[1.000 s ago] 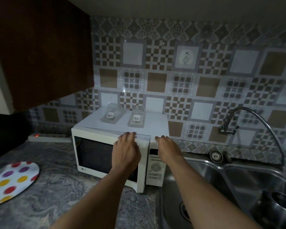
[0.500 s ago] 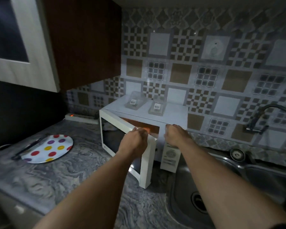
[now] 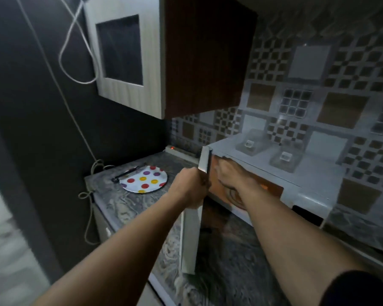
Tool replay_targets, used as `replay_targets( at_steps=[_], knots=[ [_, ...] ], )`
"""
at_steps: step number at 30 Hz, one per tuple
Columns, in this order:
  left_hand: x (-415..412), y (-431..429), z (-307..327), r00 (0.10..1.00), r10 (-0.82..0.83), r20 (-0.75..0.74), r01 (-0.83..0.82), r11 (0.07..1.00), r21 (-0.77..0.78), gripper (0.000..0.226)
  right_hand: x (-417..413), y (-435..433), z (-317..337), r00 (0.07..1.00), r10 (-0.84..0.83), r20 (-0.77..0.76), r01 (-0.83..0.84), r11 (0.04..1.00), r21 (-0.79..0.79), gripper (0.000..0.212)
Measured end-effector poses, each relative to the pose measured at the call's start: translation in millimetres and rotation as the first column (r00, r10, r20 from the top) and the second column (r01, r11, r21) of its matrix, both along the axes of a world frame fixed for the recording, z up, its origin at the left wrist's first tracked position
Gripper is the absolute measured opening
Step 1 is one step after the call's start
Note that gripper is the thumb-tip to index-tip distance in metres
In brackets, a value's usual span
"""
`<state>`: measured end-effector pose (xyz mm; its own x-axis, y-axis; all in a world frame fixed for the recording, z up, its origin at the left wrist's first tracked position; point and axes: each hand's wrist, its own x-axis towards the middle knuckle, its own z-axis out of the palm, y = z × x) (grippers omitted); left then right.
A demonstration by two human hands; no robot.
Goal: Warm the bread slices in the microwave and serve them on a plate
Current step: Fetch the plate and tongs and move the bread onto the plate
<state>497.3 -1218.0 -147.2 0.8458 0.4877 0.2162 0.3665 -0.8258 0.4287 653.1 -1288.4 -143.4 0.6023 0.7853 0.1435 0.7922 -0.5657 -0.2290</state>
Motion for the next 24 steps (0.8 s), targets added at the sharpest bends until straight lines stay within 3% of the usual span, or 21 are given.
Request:
replay_targets(
  at_steps=[6, 11, 18, 24],
  knots=[
    [-19, 26, 0, 0.988, 0.155, 0.023, -0.156, 0.983, 0.099, 0.022, -9, 49, -8, 0.98, 0.169, -0.109, -0.175, 0.984, -0.045, 0.047],
    [-24, 49, -15, 0.967, 0.254, 0.026, -0.254, 0.944, 0.213, 0.031, -9, 70, -17, 0.963, 0.26, -0.065, -0.261, 0.965, -0.005, 0.049],
    [-25, 71, -31, 0.942, 0.335, 0.01, -0.322, 0.896, 0.305, 0.027, -7, 97, -31, 0.95, 0.305, -0.064, -0.306, 0.952, -0.002, 0.054],
    [-33, 87, -41, 0.849, 0.514, -0.118, -0.467, 0.837, 0.285, 0.056, -9, 107, -34, 0.945, 0.316, -0.087, -0.316, 0.949, 0.015, 0.058]
  ],
)
